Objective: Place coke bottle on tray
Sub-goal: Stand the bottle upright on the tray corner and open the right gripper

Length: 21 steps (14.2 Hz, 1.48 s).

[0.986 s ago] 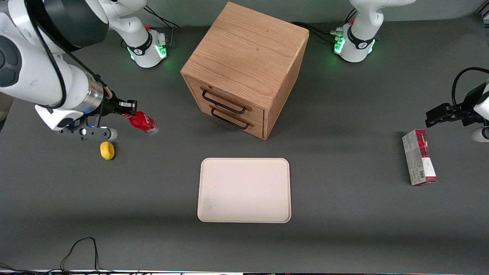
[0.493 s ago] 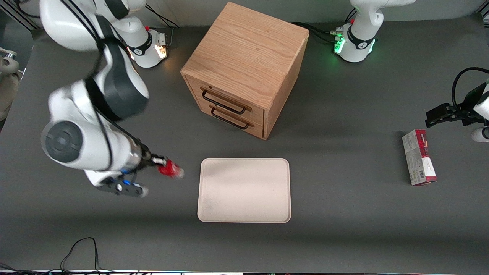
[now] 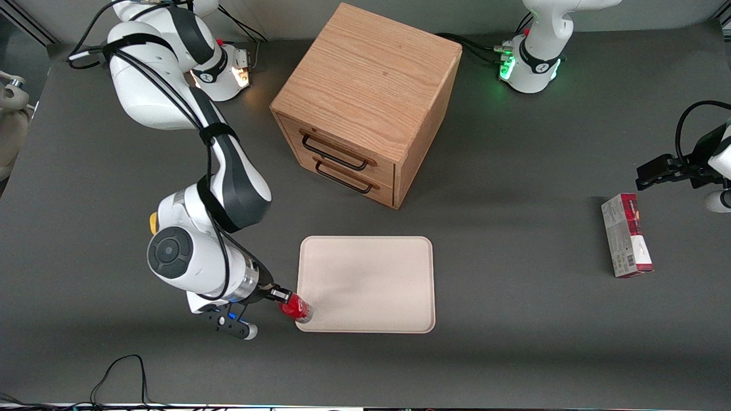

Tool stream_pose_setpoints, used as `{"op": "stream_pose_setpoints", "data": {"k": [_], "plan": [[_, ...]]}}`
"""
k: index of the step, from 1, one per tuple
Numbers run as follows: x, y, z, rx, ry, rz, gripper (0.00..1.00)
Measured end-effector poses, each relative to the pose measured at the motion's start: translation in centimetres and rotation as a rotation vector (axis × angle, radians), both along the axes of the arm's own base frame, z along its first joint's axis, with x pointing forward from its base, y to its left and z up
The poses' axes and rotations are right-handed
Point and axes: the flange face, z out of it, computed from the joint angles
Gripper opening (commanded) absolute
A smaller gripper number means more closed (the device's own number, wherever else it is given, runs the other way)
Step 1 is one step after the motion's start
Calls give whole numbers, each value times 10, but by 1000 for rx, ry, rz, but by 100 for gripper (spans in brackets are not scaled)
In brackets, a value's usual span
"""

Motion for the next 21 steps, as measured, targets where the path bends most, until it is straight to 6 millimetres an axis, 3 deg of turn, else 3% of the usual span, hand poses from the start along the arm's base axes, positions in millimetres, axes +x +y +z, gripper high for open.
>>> {"op": "stream_pose_setpoints", "data": {"k": [5, 13, 14, 15, 21], "plan": [[-3, 30, -24, 19, -26, -28, 0], [-13, 31, -34, -47, 51, -3, 0], [-15, 34, -33, -58, 51, 5, 26], [-16, 36, -33, -64, 50, 10, 99], [-18, 40, -34, -94, 40, 24, 100]]}}
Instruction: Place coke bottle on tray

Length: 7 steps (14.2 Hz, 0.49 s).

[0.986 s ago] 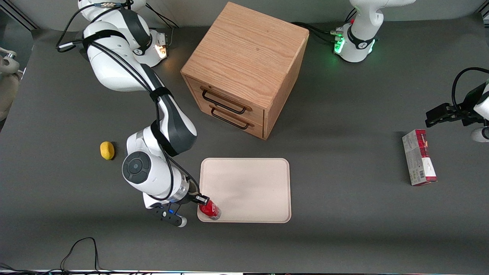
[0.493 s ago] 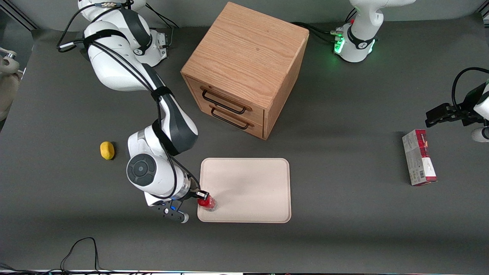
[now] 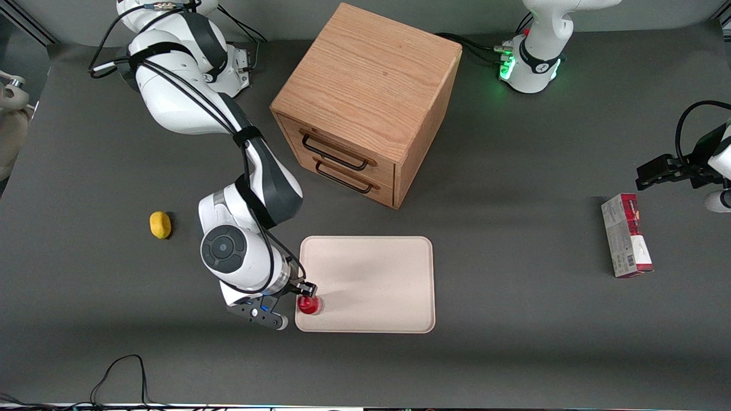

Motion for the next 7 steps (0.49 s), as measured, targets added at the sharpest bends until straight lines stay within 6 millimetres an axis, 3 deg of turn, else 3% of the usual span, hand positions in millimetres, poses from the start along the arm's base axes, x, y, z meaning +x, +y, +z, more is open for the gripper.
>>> {"op": "stream_pose_setpoints", "data": {"k": [7], "plan": [[-4, -3, 6, -24, 33, 20, 100]]}}
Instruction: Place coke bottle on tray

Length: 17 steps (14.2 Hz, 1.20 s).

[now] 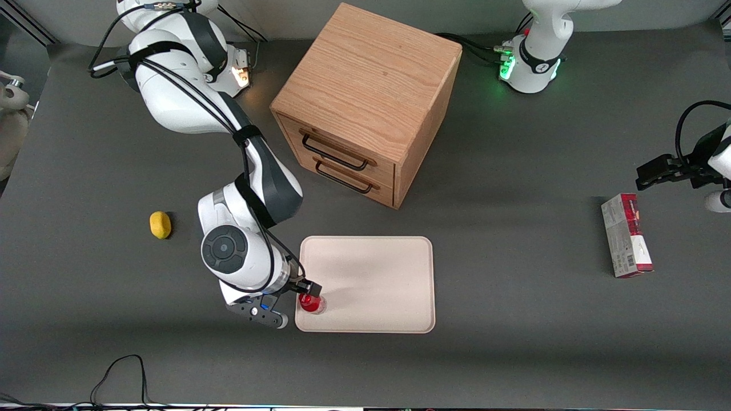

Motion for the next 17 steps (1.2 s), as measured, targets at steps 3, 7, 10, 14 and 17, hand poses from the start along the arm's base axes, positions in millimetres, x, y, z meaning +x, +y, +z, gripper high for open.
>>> {"op": "stream_pose_setpoints", "data": {"k": [3, 7, 10, 14, 17], "plan": [[-12, -16, 29, -42, 83, 100, 100], [-38, -78, 94, -62, 146, 241, 100], [-81, -156, 145, -55, 175, 365, 100], [-140, -275, 205, -42, 146, 445, 100], [-153, -312, 223, -42, 112, 416, 100]]}}
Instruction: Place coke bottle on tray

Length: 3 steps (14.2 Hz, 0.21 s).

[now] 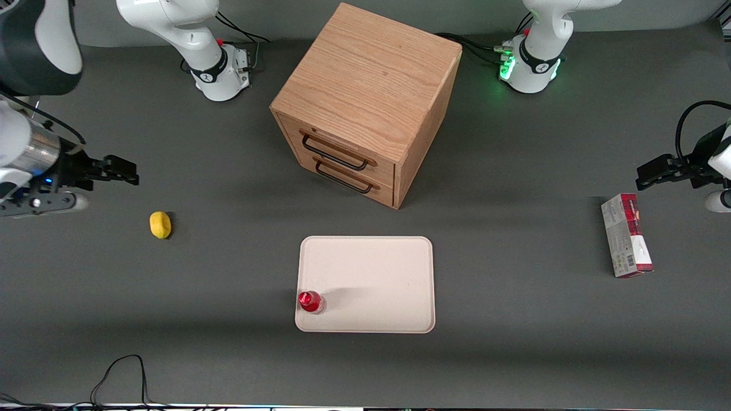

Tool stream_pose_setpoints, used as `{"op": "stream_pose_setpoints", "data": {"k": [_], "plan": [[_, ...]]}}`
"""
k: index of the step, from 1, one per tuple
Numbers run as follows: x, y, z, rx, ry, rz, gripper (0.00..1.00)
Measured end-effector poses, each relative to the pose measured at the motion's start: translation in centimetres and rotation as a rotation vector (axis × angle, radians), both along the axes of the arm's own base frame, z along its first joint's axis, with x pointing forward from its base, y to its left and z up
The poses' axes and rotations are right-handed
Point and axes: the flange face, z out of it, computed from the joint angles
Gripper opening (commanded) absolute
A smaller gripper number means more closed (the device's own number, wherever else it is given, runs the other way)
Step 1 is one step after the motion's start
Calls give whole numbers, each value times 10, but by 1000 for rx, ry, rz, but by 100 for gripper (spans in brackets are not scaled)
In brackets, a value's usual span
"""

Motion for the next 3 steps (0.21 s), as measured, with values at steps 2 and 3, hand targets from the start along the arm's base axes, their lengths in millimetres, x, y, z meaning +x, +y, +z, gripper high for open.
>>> {"op": "stream_pose_setpoints", "data": {"k": [2, 3], "plan": [[2, -5, -1, 1, -5, -8, 100], [2, -7, -1, 4, -5, -11, 100]]}}
